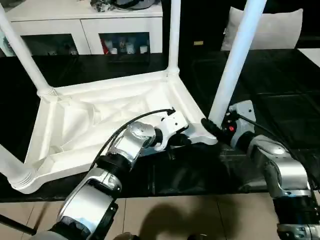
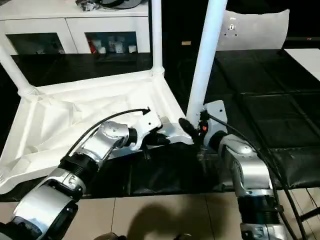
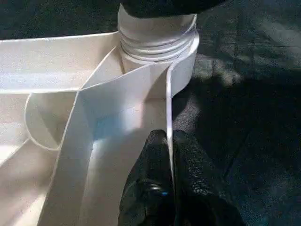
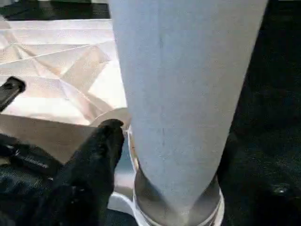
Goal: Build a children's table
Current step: Rotate leg to tighten
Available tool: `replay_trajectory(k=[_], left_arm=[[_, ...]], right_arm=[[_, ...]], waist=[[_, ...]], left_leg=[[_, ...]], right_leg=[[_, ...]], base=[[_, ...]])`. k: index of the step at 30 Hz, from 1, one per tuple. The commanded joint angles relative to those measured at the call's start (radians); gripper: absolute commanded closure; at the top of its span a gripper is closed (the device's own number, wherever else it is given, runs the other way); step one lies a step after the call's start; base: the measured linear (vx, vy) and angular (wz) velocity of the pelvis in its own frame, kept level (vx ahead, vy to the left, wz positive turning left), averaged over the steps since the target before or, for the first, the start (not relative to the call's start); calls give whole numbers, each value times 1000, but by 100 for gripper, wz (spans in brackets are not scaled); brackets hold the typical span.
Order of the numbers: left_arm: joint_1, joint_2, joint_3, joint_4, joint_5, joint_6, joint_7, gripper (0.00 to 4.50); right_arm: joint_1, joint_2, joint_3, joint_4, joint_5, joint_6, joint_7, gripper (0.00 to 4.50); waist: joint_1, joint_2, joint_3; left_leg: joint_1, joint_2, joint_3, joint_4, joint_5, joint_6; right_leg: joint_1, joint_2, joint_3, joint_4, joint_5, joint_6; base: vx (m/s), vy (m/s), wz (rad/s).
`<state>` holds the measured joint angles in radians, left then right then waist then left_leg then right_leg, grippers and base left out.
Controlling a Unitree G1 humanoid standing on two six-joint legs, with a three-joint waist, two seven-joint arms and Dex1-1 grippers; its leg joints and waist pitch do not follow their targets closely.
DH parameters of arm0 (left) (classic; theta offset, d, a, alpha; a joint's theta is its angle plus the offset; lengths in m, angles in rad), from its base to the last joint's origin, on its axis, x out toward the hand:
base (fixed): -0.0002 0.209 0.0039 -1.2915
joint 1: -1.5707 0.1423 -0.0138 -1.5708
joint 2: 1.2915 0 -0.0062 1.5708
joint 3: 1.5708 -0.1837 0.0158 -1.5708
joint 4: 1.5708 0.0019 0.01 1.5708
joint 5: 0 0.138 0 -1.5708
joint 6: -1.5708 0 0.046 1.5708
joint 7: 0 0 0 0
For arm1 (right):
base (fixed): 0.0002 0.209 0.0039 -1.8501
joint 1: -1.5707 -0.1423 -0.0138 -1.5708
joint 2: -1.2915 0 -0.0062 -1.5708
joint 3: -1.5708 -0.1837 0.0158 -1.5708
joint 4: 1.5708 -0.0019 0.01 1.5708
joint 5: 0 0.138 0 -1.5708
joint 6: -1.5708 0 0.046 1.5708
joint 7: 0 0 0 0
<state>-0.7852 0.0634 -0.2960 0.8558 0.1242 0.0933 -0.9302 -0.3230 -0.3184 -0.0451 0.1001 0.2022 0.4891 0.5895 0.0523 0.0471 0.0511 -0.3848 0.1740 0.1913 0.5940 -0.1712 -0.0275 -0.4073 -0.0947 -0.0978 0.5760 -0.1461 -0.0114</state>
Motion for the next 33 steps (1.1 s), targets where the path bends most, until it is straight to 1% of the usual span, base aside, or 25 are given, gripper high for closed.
replay_trajectory(k=[1,2,3,4,6,7,8,10,11,12,13,14,15,16,20,21,22,23,24,25,26,27,29,31,33], left_arm=[[1,7,-2,-54,-48,-100,-82,450],[6,23,-6,-58,-47,-105,-105,450],[8,32,-9,-60,-46,-106,-117,450],[13,46,-10,-64,-51,-125,-146,450],[23,67,-12,-71,-62,-157,-200,450],[27,72,-13,-74,-66,-163,-217,450],[33,82,-16,-81,-72,-173,-247,450],[48,109,-28,-98,-86,-190,-329,450],[51,117,-32,-101,-86,-192,-346,450],[51,117,-33,-101,-86,-192,-348,450],[55,131,-42,-106,-85,-202,-376,450],[57,140,-46,-106,-85,-212,-396,450],[59,146,-48,-107,-87,-224,-414,450],[62,155,-52,-110,-89,-231,-440,450],[76,182,-67,-132,-92,-243,-506,450],[79,186,-69,-136,-93,-245,-514,450],[80,187,-69,-137,-93,-245,-516,450],[82,190,-71,-142,-95,-246,-524,450],[83,190,-71,-143,-96,-246,-527,450],[83,191,-71,-143,-96,-248,-530,450],[82,191,-72,-141,-94,-251,-532,450],[81,192,-73,-138,-93,-253,-534,450],[79,194,-73,-137,-93,-258,-541,450],[78,195,-73,-136,-93,-259,-542,450],[77,195,-73,-136,-94,-259,-542,450]], right_arm=[[11,-18,51,-5,26,-28,89,104],[15,-42,51,-4,33,-37,127,96],[18,-57,52,-4,37,-42,152,83],[22,-81,48,-9,51,-50,196,70],[30,-119,46,-19,66,-68,266,58],[32,-131,50,-21,66,-76,286,50],[35,-149,53,-25,71,-84,318,50],[46,-195,64,-40,93,-116,420,50],[50,-211,73,-43,91,-138,450,50],[51,-213,74,-43,90,-141,453,50],[57,-238,86,-46,103,-150,509,50],[57,-254,94,-41,113,-144,545,50],[56,-265,99,-34,120,-142,572,67],[54,-271,103,-26,130,-139,598,67],[49,-283,110,-24,167,-109,664,104],[50,-287,114,-27,175,-103,679,104],[50,-288,115,-28,176,-103,682,125],[52,-291,121,-31,181,-104,701,125],[52,-292,123,-31,183,-103,705,136],[52,-293,125,-29,186,-101,711,136],[52,-296,130,-27,188,-102,719,156],[53,-300,139,-26,187,-103,729,156],[55,-303,147,-18,182,-109,745,163],[54,-302,151,-7,176,-115,750,189],[54,-303,156,-3,174,-116,752,204]], waist=[[10,-24,-73],[11,-26,-72],[12,-25,-72],[14,-24,-71],[18,-25,-71],[20,-23,-70],[20,-27,-70],[32,-26,-71],[35,-26,-71],[41,-25,-72],[44,-25,-71],[46,-29,-71],[52,-26,-70],[53,-27,-71],[61,-28,-71],[64,-27,-71],[65,-29,-71],[66,-30,-71],[69,-28,-71],[70,-29,-71],[70,-32,-71],[72,-31,-71],[73,-31,-71],[76,-31,-70],[78,-30,-71]], left_leg=[[13,46,-25,-62,-218,88],[13,46,-25,-62,-222,90],[13,47,-25,-62,-223,92],[16,49,-25,-62,-230,92],[15,51,-24,-63,-235,92],[17,54,-25,-64,-238,90],[16,53,-24,-64,-237,89],[16,56,-23,-62,-231,94],[17,57,-22,-63,-228,96],[18,59,-22,-62,-222,96],[21,59,-21,-63,-228,92],[22,59,-21,-63,-233,92],[21,60,-22,-63,-234,94],[20,61,-22,-63,-234,93],[23,64,-23,-65,-235,86],[24,65,-22,-64,-237,83],[23,65,-22,-65,-235,81],[23,64,-22,-65,-234,80],[22,65,-23,-65,-233,77],[23,64,-22,-65,-232,75],[23,64,-22,-65,-231,76],[23,64,-22,-65,-232,74],[23,63,-22,-65,-230,72],[23,64,-22,-65,-232,71],[24,64,-23,-65,-229,69]], right_leg=[[58,-67,42,-83,-352,-151],[58,-67,42,-84,-358,-151],[59,-67,42,-82,-365,-154],[56,-67,41,-85,-376,-155],[58,-68,42,-83,-379,-157],[55,-68,43,-83,-384,-157],[55,-67,43,-83,-383,-157],[57,-70,44,-79,-377,-162],[55,-70,45,-79,-374,-162],[53,-69,45,-75,-363,-167],[50,-69,45,-76,-366,-169],[51,-69,44,-76,-371,-170],[52,-71,45,-76,-377,-171],[52,-70,45,-74,-374,-170],[50,-73,47,-74,-392,-167],[47,-73,47,-74,-391,-169],[48,-72,47,-74,-387,-169],[48,-72,47,-73,-386,-168],[49,-74,47,-72,-386,-169],[48,-74,47,-73,-389,-166],[48,-74,47,-74,-391,-165],[48,-74,47,-74,-398,-163],[48,-75,47,-75,-407,-157],[47,-75,48,-76,-416,-153],[46,-74,47,-76,-416,-151]], base=[[0,0,0],[0,0,0],[0,0,0],[0,0,0],[0,0,0],[0,0,0],[0,0,0],[0,0,0],[0,0,0],[0,0,0],[0,0,0],[0,0,0],[0,0,0],[0,0,0],[0,0,0],[0,0,0],[0,0,0],[0,0,0],[0,0,0],[0,0,0],[0,0,0],[0,0,0],[0,0,0],[0,0,0],[0,0,0]])
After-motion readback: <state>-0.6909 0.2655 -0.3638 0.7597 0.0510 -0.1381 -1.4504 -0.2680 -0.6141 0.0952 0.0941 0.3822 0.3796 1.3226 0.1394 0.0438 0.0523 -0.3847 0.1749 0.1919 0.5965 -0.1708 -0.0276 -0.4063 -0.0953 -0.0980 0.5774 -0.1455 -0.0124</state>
